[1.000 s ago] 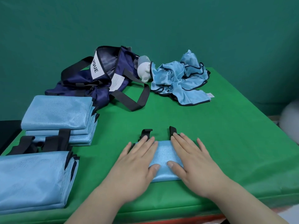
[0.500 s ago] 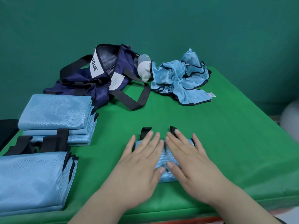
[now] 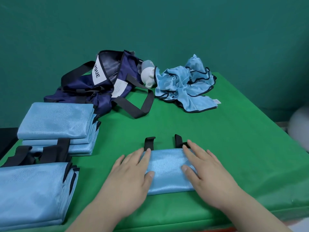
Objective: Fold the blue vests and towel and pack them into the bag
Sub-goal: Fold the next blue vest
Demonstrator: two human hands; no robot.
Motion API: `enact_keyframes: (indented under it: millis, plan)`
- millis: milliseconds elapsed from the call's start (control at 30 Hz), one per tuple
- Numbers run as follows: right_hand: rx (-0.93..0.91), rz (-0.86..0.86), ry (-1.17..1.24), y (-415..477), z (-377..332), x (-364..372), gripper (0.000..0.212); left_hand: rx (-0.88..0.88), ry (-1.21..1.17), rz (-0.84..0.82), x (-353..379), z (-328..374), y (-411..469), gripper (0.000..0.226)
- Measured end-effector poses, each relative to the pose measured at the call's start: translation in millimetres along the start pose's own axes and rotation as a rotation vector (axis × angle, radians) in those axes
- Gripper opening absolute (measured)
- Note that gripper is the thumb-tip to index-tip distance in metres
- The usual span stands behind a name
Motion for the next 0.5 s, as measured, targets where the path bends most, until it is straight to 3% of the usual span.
enact_keyframes:
  millis: [67,133,300,500]
  plan:
    - [0.058,0.056,0.066,0,7,-6,0.057,0.002,0.029,0.054,-6,-1,-1,0.061]
    - [0.093,0.097,0.116,2,13,-10,0.047,-0.023,-0.014,0.067,-7,-4,-1,0.059]
    - [0.048,0.102,0.220,5,14,-13,0.044,-0.053,-0.090,0.093,-18,-7,2,0.065]
    - [0.011,0.084,0.283,1,12,-20,0.033,-0.076,-0.255,0.092,-27,-10,-4,0.038]
Point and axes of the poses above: each hand's wrist, its own y-axis towards the middle knuckle, its own x-axis out of the palm, z = x × y, the point moved 10 cm from there along y, towards the middle knuckle, and after that the axes turned 7 degrees about x, right-handed, at the moved point
